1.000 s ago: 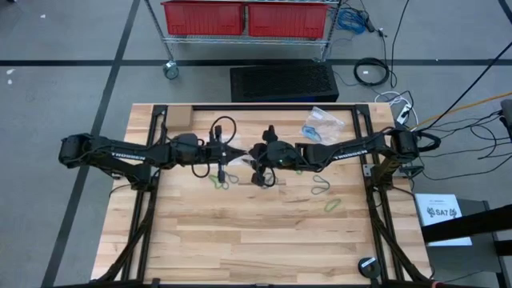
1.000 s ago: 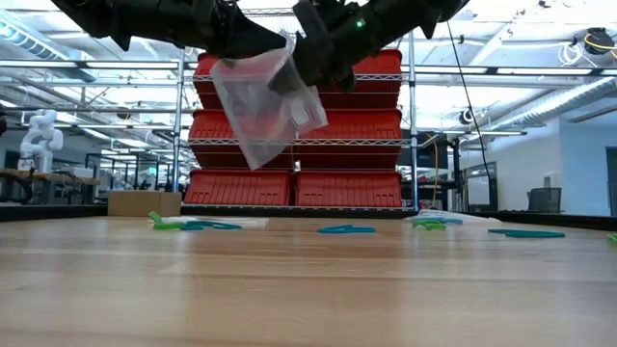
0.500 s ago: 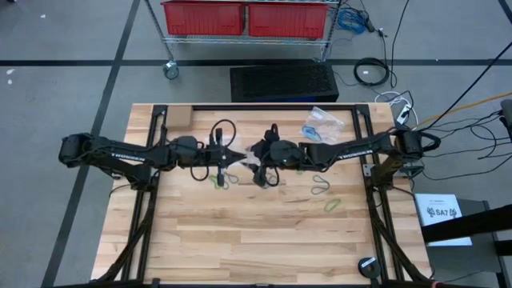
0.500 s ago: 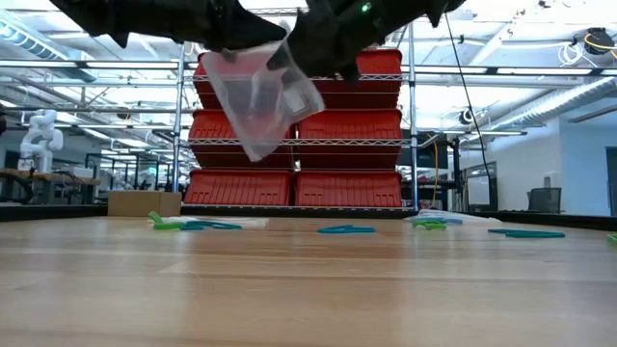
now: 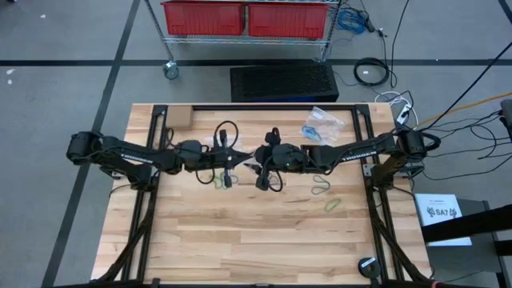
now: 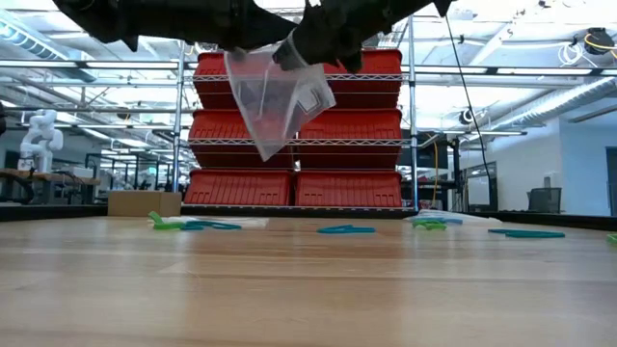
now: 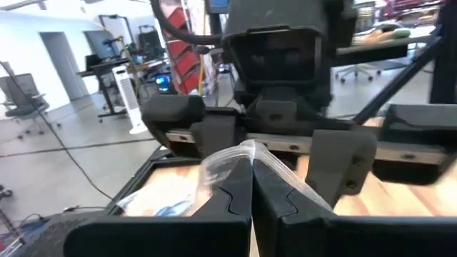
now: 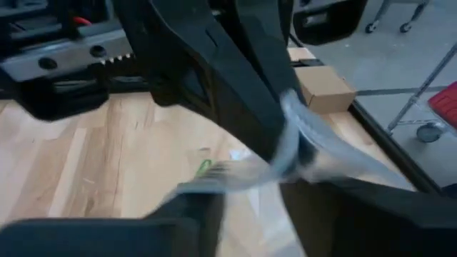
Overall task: Sort rubber bands
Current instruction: Open the center transparent zip bag
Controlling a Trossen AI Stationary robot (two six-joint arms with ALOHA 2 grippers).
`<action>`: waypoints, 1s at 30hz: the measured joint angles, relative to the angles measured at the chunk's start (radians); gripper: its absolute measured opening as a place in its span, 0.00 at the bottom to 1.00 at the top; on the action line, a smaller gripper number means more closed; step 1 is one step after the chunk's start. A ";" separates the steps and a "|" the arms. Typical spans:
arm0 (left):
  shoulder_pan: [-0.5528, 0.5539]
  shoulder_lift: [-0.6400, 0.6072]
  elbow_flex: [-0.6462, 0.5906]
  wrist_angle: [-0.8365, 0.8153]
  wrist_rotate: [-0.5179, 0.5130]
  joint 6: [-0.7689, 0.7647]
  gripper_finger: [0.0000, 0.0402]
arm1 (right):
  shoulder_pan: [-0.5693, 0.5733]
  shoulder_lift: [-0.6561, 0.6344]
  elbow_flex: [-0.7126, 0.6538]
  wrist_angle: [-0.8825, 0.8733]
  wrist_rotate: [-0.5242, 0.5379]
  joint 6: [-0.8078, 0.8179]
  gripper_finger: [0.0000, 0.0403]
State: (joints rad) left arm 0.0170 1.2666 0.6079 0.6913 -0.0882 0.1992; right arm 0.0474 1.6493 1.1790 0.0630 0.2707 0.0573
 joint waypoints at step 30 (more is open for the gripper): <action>-0.050 0.007 0.010 0.075 -0.028 0.017 0.00 | 0.012 0.000 0.000 0.023 0.092 0.051 0.53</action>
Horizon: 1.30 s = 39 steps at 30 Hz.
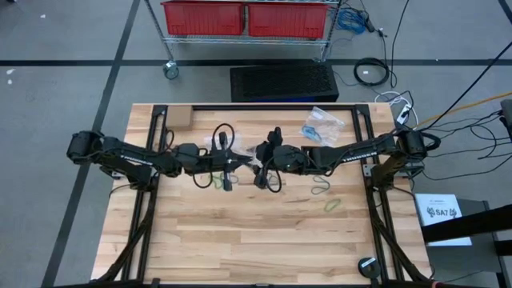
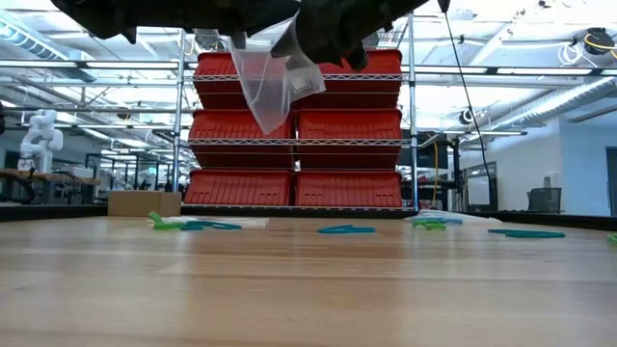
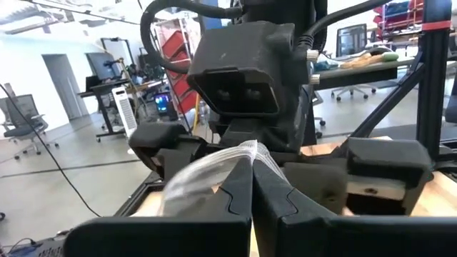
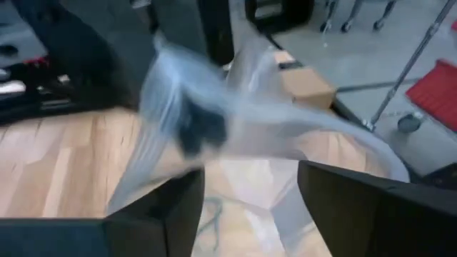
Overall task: Sort rubber bands
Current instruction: Open the center transparent zip bag, then put the green rubber band into the transparent zip bag
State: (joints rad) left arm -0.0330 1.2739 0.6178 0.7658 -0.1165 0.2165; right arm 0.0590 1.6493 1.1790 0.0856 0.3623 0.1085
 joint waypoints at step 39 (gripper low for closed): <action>0.021 -0.001 0.001 -0.130 0.035 0.035 0.00 | 0.048 -0.353 -0.001 -0.607 0.056 0.114 0.56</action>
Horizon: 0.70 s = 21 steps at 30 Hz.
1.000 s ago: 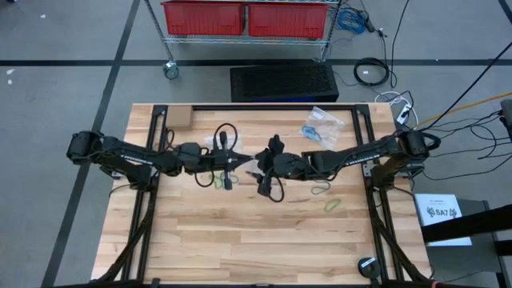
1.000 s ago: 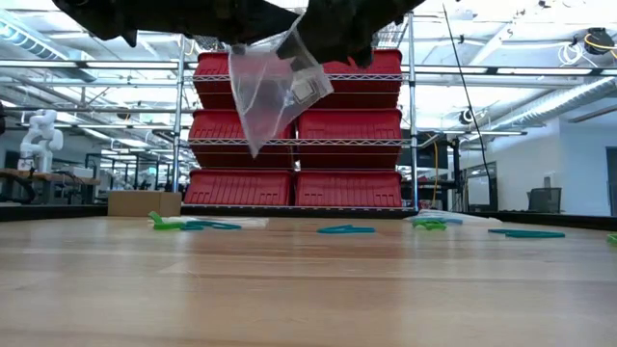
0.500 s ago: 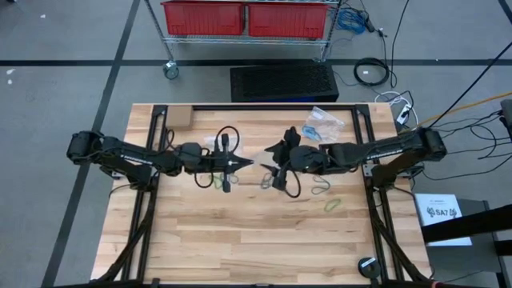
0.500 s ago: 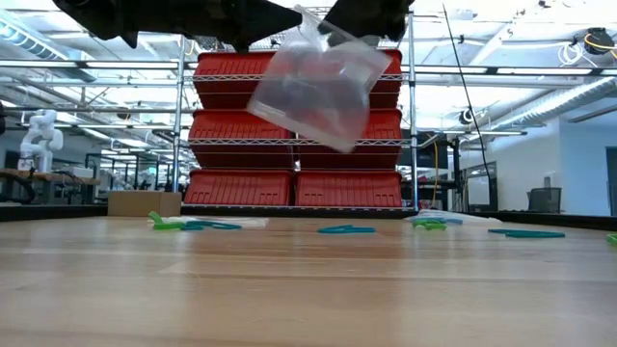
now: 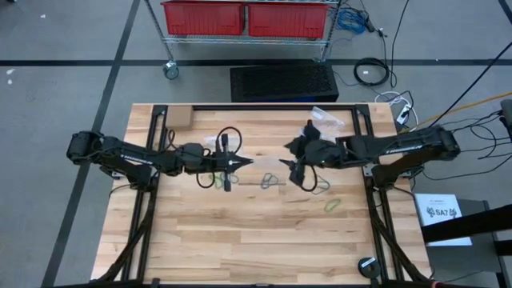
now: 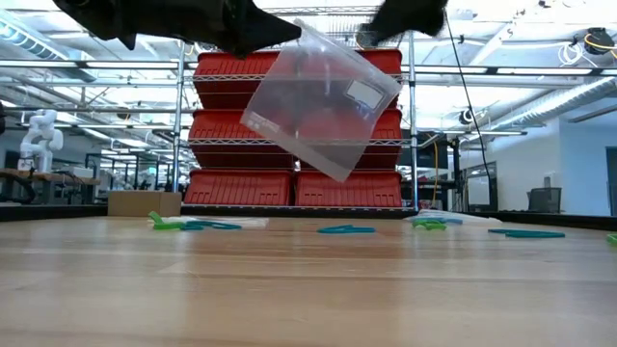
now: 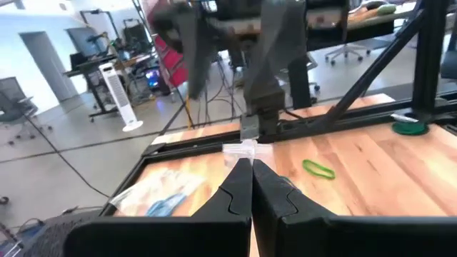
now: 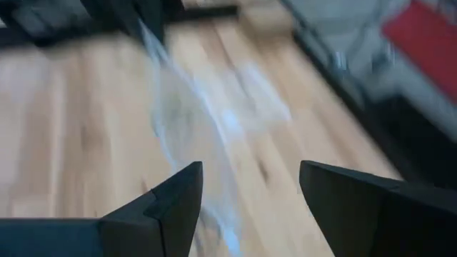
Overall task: Sort rubber bands
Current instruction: Put the green rubber band into the transparent zip bag
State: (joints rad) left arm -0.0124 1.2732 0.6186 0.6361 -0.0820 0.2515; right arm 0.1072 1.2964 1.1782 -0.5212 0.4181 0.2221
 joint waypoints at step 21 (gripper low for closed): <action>0.013 -0.067 0.000 -0.082 -0.006 -0.009 0.00 | -0.101 -0.004 -0.648 0.321 0.026 0.425 0.56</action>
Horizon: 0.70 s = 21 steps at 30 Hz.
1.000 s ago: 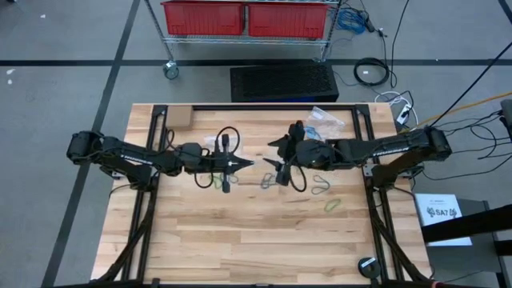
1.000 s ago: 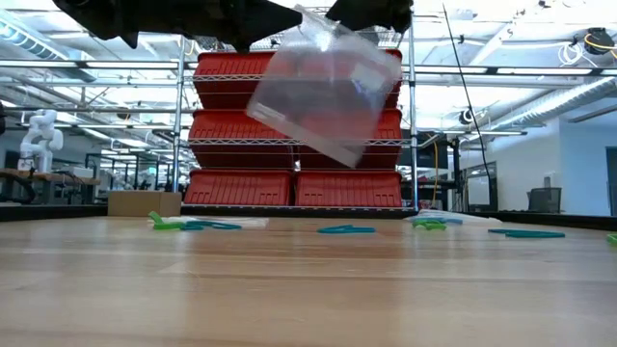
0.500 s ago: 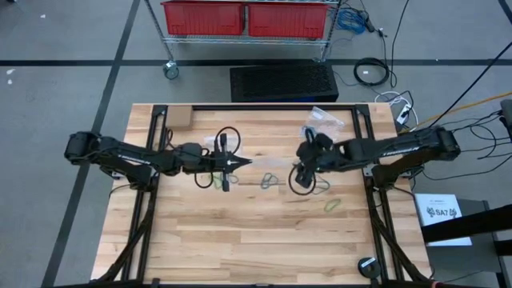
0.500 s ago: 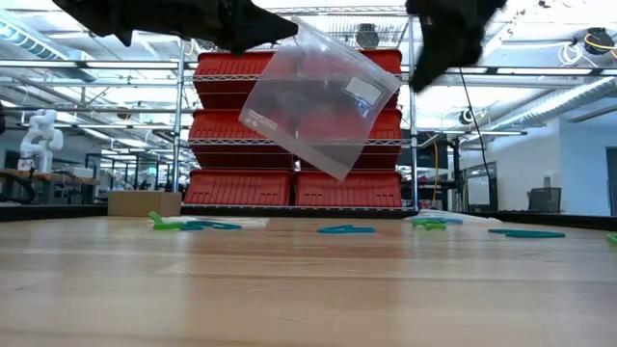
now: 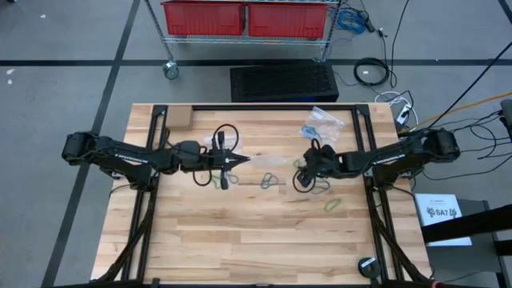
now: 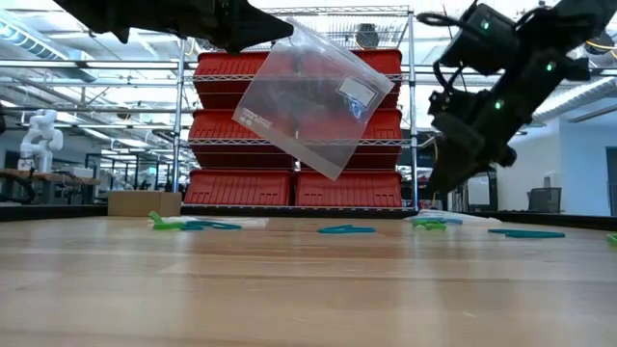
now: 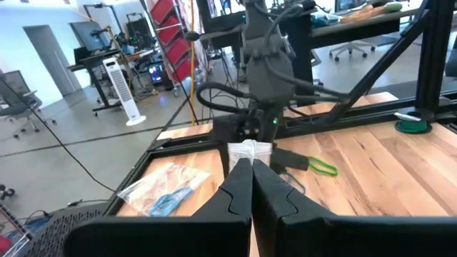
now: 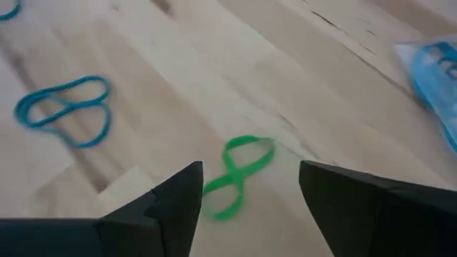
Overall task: Sort rubber bands
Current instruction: Put the green rubber band into the transparent zip bag
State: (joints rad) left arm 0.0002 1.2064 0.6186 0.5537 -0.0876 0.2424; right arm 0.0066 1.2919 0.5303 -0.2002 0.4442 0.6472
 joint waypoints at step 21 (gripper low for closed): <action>0.000 0.000 0.000 -0.018 0.000 0.001 0.00 | -0.026 0.274 -0.018 0.242 0.016 0.006 0.39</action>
State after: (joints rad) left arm 0.0006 1.2064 0.6182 0.5362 -0.0879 0.2432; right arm -0.0194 1.5656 0.5125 0.0420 0.4605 0.6529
